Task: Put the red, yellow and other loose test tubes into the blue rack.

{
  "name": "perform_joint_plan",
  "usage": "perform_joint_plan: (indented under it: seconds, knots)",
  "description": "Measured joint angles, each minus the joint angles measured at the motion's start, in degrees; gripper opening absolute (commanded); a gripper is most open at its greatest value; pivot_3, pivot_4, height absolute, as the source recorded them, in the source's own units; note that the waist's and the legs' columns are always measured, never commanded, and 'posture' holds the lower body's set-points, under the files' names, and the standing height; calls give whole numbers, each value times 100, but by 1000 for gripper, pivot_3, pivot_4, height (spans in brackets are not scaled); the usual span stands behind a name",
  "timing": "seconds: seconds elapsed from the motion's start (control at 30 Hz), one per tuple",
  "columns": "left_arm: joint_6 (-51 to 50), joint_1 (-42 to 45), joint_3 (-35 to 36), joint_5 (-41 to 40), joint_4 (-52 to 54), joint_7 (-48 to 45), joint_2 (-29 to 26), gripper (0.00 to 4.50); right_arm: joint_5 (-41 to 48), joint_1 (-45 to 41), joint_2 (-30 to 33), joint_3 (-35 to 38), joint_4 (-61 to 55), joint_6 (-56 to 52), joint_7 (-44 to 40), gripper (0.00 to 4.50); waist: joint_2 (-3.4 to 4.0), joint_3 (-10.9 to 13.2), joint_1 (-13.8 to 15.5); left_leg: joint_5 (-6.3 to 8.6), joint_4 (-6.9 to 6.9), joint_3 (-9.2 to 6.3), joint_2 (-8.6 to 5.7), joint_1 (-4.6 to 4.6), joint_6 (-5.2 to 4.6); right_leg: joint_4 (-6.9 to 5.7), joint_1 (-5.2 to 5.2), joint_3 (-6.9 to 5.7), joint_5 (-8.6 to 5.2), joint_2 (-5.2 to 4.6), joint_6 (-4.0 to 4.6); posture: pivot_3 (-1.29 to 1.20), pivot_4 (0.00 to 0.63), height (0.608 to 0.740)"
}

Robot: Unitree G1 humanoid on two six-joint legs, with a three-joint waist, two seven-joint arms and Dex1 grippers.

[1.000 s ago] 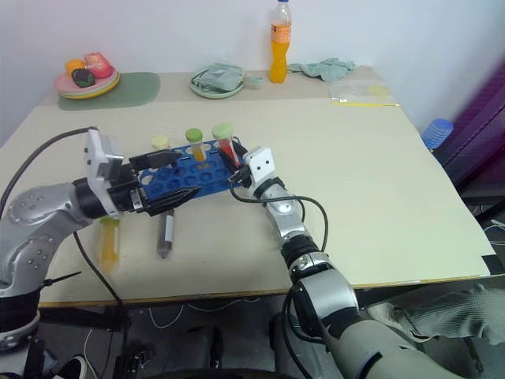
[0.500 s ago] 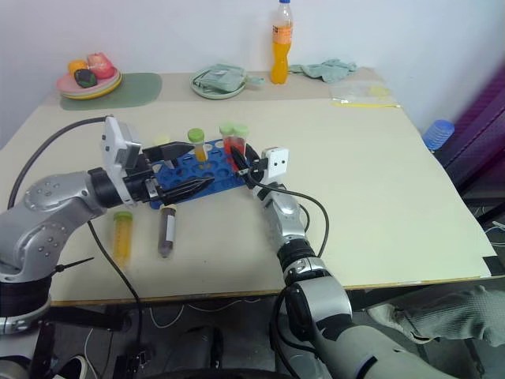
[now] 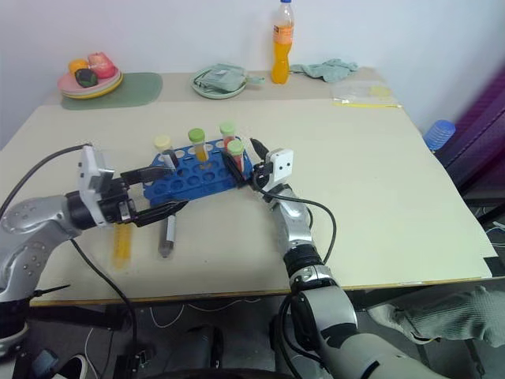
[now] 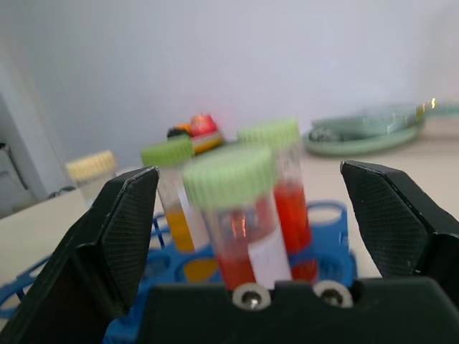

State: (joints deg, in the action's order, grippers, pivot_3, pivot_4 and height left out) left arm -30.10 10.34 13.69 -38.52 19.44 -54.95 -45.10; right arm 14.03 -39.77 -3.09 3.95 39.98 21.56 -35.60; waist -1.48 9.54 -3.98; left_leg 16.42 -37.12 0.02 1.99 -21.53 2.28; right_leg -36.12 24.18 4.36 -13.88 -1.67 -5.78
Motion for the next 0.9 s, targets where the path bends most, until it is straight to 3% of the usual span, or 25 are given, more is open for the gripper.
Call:
perform_joint_plan:
  seconds: [0.23, 0.47, 0.73, 0.9]
  knots:
    - [522, -553, 362, 148, -447, -501, -148, 4500, 478, 666, 1128, 121, -1773, -1089, -432, 4485, 0, 0, 3, 0, 1, 11, 0, 0, 0, 2, 0, 0, -3, -1, 4, 0, 150, 740]
    - [1061, -1061, 647, 240, -837, -938, -149, 4500, 1110, 1255, 2107, 106, -3603, -2850, -755, 4485, 1, 1, -7, 1, 2, 19, 6, 4, -2, 0, 4, 3, -17, 6, 26, 0, 150, 740]
    - [1681, -1173, 840, 328, -1726, -1542, -220, 4500, 1342, 1638, 2453, -102, -4498, -3631, -1006, 4485, -1, 0, 44, 1, 1, 22, 4, 0, -3, 4, 4, 2, -19, 2, 27, 0, 150, 740]
    - [1819, -1291, 861, 434, -2075, -1596, -219, 4500, 2000, 1860, 3384, 80, -5139, -4206, -1879, 4485, -2, 0, 95, 2, 0, 24, 5, 1, -4, 4, 4, 3, -19, 1, 27, 0, 150, 740]
